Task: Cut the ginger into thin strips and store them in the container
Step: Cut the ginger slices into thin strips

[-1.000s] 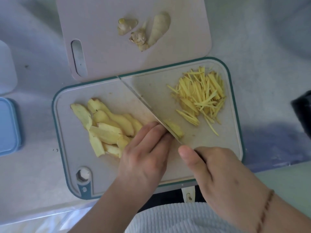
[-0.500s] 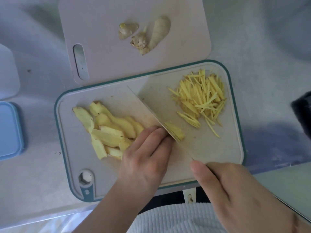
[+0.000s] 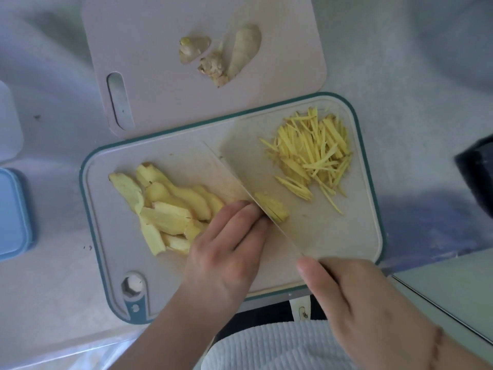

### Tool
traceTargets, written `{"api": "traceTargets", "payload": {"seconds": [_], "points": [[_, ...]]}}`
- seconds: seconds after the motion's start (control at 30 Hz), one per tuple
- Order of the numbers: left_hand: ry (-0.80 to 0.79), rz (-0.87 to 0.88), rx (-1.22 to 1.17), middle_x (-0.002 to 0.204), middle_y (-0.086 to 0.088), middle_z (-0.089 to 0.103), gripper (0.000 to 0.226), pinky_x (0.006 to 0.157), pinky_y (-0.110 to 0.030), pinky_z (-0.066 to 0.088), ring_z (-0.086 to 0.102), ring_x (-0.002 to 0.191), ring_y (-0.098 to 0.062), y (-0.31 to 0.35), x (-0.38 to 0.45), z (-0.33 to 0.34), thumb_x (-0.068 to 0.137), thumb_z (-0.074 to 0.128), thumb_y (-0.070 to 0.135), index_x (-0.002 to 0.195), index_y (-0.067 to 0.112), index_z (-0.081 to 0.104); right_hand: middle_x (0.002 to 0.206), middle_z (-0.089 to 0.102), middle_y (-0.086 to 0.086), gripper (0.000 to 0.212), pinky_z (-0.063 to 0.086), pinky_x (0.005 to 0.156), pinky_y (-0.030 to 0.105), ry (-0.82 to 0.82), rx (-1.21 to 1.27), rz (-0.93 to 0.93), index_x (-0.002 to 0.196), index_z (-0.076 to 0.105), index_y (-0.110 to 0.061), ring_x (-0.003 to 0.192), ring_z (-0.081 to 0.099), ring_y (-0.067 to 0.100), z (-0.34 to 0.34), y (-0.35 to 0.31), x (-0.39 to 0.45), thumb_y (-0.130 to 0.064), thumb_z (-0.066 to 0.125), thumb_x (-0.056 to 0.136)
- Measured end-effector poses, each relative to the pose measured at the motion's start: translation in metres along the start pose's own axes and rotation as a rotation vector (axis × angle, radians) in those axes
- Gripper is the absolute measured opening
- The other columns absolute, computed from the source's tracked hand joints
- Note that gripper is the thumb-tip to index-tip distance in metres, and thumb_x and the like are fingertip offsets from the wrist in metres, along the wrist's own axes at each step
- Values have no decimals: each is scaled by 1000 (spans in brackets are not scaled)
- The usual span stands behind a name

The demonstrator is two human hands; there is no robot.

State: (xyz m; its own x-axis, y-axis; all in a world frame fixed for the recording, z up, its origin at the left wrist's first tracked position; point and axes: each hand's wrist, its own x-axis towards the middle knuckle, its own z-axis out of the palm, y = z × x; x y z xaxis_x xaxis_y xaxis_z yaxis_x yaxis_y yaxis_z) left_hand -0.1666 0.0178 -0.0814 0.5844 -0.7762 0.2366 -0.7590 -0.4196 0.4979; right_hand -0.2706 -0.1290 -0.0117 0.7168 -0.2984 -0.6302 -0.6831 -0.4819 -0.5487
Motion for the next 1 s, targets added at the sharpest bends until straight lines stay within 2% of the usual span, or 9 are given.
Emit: {"api": "traceTargets", "payload": {"seconds": [0.13,0.23,0.37,0.47,0.57,0.63,0.7,0.83,1.0], "points": [[32,0,-14,92,-13,71,10,89,-29,55,68,93,-29,0,2,-1,93,66,-6,88,-4,75,49,48,-10,69,34,49,20,-9,44,-45,48,32,-22,49,44,12,-2,-14,19,-77,10,83],[15,0,7,95,-13,71,9,86,-30,55,68,95,-29,1,1,-3,90,68,-9,92,-4,76,52,50,-5,70,37,55,18,119,-85,-81,46,41,-28,59,49,6,-3,-7,-8,-77,13,88],[9,17,4,96,-11,71,12,85,-28,54,67,94,-28,-1,-1,-2,92,65,-8,95,-2,76,59,54,-14,83,37,54,19,-18,7,-8,55,41,-18,57,51,8,3,-3,-2,-89,0,69],[34,39,-29,95,-6,61,19,84,-20,46,61,88,-25,0,3,-3,99,56,-3,96,12,68,52,50,-8,75,36,49,23,-23,40,-69,51,35,-19,49,46,13,4,-11,19,-84,3,75],[3,50,9,92,-9,68,14,80,-26,52,65,87,-27,-1,3,-6,95,64,-5,92,4,74,58,54,-16,77,36,53,18,2,10,-37,51,38,-22,55,49,8,2,-9,6,-89,6,68],[-18,41,46,90,-9,70,11,74,-32,55,67,84,-28,-3,4,-8,89,69,-9,89,0,77,53,56,-12,77,38,52,13,36,-25,-16,51,46,-29,52,51,-1,0,-2,-11,-94,8,67],[-29,40,51,88,-7,71,13,68,-35,54,67,80,-27,-4,5,-8,87,70,-10,88,1,77,54,54,-8,76,38,56,17,73,-67,-41,50,46,-26,55,51,3,3,6,-13,-86,9,78],[-35,47,64,85,-7,69,15,63,-33,52,63,75,-25,-1,8,-11,90,66,-8,87,1,77,51,48,-10,70,34,49,19,3,46,-70,50,30,-21,48,43,13,6,-3,12,-80,9,81],[-39,30,114,77,-5,64,18,56,-33,48,59,69,-23,2,6,-12,75,77,-13,74,4,71,62,54,-12,74,36,57,16,67,-9,-45,52,43,-25,62,51,7,5,1,-14,-84,8,79]]}}
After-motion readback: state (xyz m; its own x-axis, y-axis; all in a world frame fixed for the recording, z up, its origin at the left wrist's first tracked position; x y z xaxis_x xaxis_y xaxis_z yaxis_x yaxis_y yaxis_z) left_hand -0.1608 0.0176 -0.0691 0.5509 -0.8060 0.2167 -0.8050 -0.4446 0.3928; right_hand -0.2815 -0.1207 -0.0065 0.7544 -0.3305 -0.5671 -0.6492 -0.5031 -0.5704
